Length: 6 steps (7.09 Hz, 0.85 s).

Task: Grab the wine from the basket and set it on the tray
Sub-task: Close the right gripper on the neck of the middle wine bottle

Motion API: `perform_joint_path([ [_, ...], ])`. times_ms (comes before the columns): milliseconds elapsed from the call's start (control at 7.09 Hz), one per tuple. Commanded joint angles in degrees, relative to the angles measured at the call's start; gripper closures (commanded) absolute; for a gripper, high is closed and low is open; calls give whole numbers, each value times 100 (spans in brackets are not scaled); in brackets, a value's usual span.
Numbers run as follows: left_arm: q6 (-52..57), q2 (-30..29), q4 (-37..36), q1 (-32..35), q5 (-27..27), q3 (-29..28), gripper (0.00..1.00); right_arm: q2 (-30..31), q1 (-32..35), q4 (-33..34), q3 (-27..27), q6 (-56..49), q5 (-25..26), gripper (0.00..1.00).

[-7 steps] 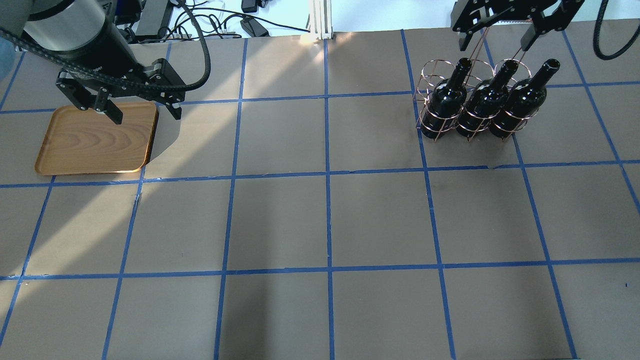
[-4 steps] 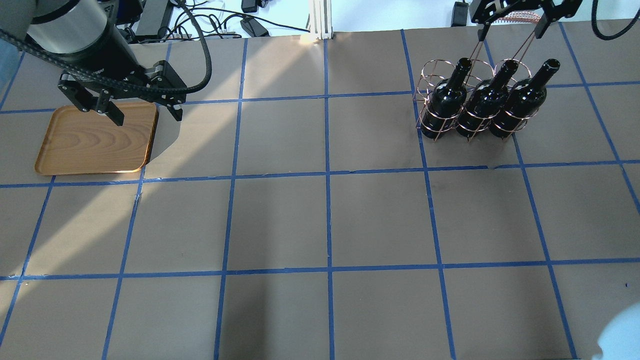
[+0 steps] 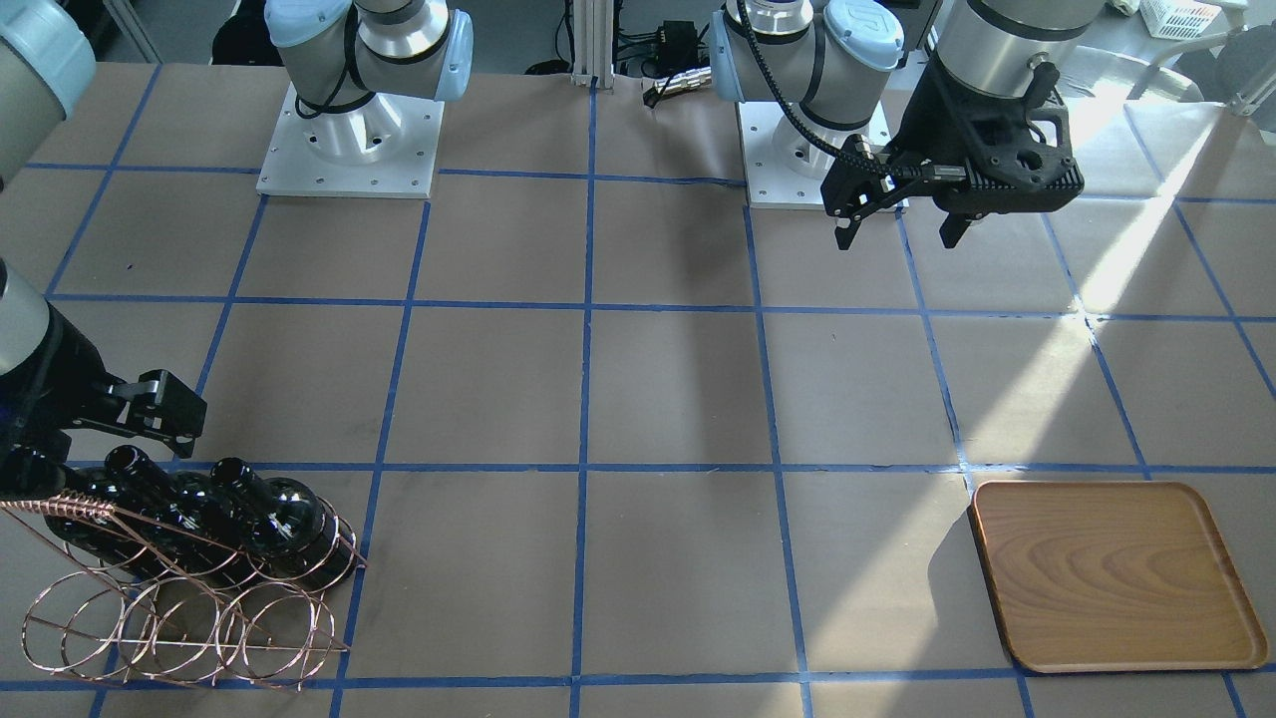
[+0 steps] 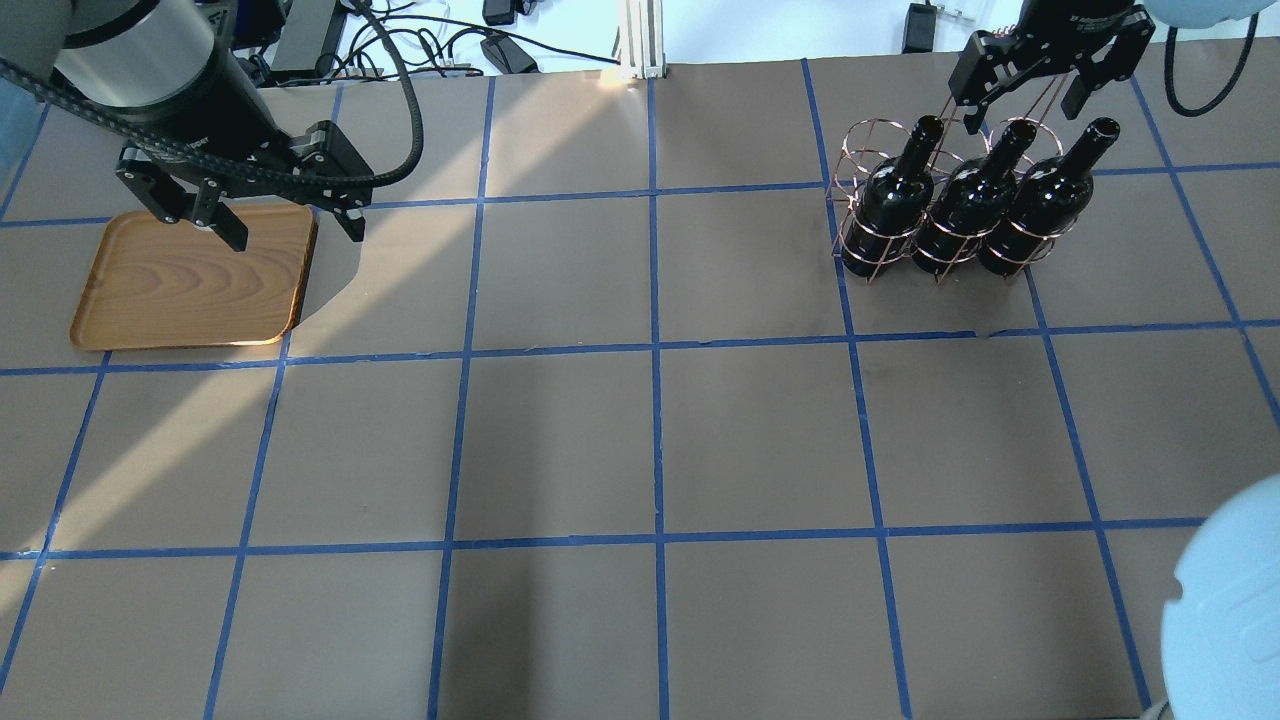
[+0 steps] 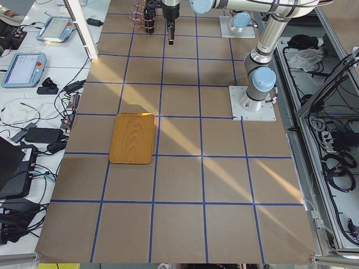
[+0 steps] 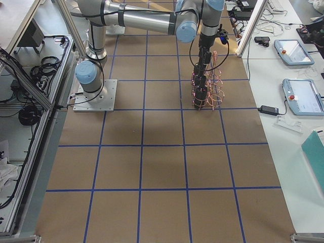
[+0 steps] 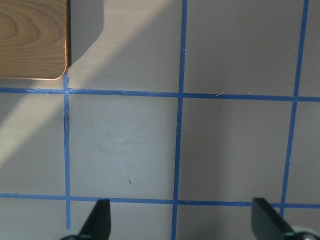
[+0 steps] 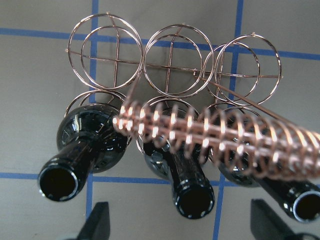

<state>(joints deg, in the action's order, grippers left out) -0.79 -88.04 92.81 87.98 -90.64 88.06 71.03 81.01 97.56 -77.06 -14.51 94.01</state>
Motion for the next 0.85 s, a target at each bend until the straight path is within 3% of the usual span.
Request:
perform_joint_path([
  [0, 9, 7, 0, 0, -7, 0, 0, -89, -68, 246, -239, -366, -6, 4],
  [705, 35, 7, 9, 0, -15, 0, 0, -317, -209, 528, -239, -140, -287, 9],
])
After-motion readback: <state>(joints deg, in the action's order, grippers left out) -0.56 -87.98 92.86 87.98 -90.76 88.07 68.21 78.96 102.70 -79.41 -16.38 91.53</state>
